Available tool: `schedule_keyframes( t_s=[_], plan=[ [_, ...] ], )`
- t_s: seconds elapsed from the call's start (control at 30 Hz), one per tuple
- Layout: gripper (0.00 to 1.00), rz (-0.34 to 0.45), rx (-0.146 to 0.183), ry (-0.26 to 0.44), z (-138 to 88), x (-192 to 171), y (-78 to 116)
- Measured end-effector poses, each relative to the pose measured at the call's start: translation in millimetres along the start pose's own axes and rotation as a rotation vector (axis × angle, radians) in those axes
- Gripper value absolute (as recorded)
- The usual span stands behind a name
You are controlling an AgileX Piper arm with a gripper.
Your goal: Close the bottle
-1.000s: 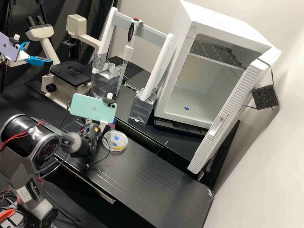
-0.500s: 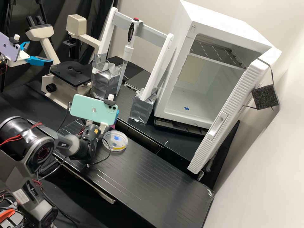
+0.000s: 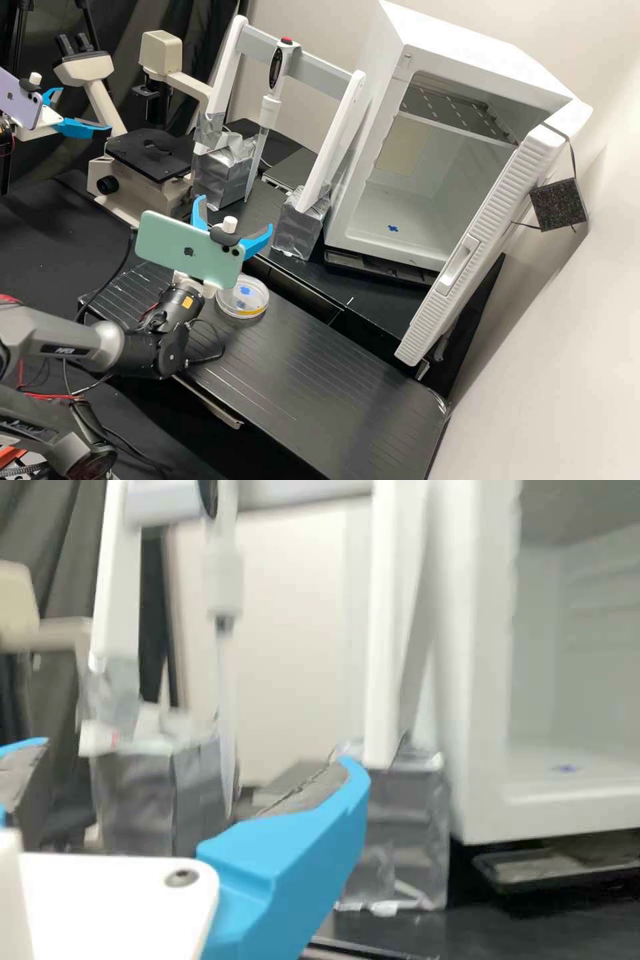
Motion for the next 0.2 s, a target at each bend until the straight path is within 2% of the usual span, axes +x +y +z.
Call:
schedule_keyframes(
  t_s=[0.1, 0.2],
  plan=[
    [1.0, 0.072, 0.018, 0.033, -2, -11, -1.2],
    [1.0, 0.114, 0.057, 0.022, 1, -17, -2.6]
  ],
)
